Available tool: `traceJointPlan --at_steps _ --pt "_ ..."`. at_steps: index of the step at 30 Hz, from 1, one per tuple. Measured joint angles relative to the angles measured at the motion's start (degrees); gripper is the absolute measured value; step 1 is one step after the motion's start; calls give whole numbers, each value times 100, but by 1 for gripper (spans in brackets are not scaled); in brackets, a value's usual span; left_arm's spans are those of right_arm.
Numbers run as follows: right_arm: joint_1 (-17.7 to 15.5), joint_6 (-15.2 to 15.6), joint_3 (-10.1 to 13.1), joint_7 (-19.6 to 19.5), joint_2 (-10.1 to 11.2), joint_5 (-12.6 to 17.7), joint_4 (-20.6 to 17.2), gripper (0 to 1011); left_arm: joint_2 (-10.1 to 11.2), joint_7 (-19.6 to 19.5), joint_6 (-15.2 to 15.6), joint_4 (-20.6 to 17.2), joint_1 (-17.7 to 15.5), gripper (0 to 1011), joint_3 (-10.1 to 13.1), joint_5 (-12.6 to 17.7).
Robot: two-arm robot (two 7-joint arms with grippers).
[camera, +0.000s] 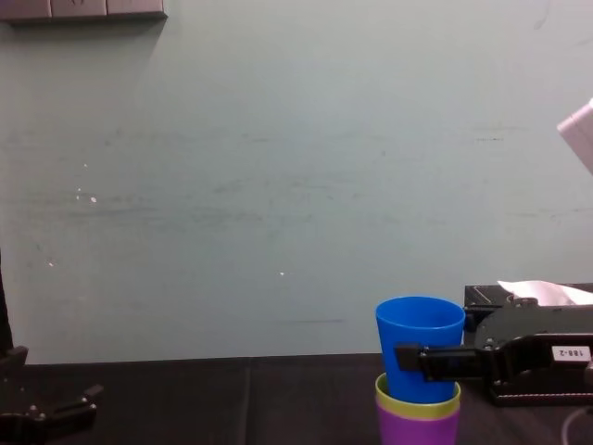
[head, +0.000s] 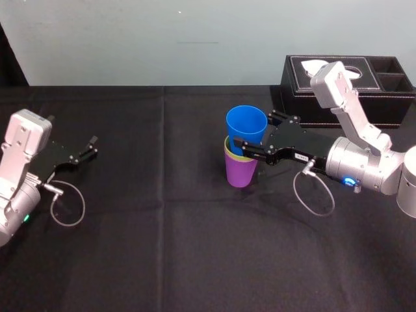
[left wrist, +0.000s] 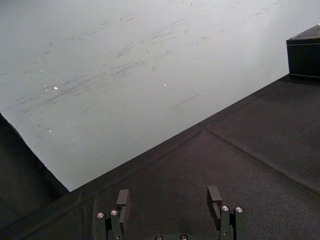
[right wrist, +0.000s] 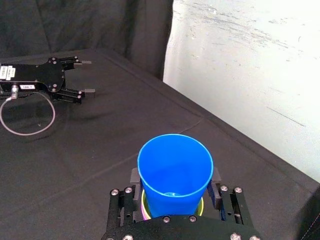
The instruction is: Stack the three plastic cups sequentially using one hand.
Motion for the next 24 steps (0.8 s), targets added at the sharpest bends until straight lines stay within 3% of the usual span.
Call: traceJointPlan --at_steps 10,24 --pt "0 3 4 -1 3 1 -7 1002 0 0 0 0 0 1012 0 0" --pt "0 6 5 -2 3 1 -13 1002 0 0 0 0 0 1011 0 0"
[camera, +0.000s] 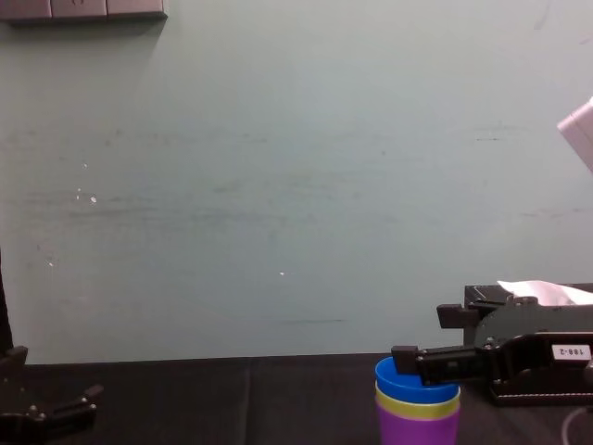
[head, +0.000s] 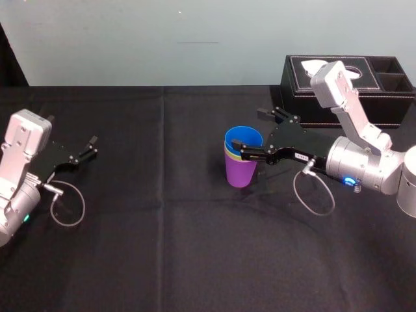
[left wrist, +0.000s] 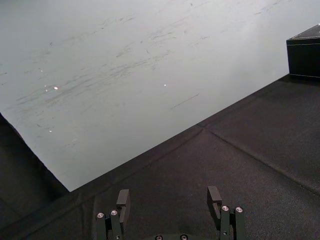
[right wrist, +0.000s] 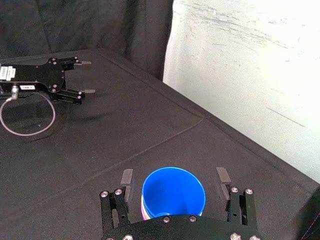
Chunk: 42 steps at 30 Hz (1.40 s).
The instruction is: Stack the three plastic cups sequentially using one hand.
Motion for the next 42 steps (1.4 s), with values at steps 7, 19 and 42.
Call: traceJointPlan --at_steps 7,19,42 --pt "-70 -43 25 -37 14 -3 -61 1002 0 0 0 0 0 1011 0 0" --pt "-704 -312 573 -437 217 145 -488 1002 0 0 0 0 0 1011 0 0" --pt "-1501 -538 1466 -799 277 250 -283 1002 0 0 0 0 0 1011 0 0"
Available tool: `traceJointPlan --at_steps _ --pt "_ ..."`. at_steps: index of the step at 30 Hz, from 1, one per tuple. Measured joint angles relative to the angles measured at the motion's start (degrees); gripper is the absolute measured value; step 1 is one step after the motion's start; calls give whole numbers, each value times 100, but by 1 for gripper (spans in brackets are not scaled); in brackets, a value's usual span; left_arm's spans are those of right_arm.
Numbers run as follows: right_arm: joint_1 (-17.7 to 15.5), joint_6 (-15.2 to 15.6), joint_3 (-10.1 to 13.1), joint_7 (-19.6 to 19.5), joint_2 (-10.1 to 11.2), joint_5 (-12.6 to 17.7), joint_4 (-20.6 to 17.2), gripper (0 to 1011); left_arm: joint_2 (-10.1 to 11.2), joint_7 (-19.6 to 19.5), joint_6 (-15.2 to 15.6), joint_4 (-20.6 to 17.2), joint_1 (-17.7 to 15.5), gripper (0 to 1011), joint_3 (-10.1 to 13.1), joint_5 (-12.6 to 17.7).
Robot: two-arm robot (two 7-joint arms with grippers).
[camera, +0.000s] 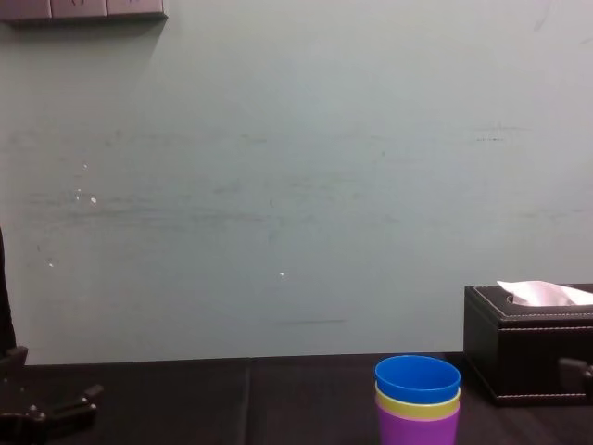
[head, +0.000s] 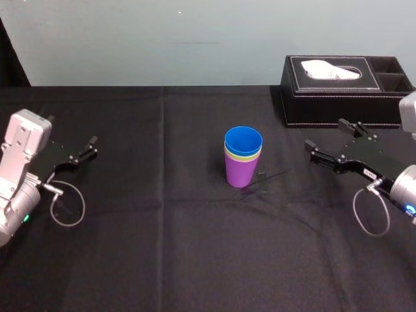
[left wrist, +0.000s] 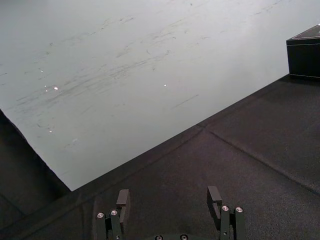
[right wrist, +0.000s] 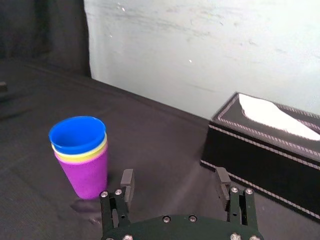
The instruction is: Stack the three plastic cups sequentially using one hand.
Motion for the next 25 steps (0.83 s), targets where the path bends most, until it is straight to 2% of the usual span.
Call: traceJointPlan --at_steps 8,25 --pt "-55 -26 84 5 -81 -72 282 1002 0 0 0 0 0 1012 0 0" --pt "-52 -28 80 8 -74 -71 255 1002 0 0 0 0 0 1011 0 0"
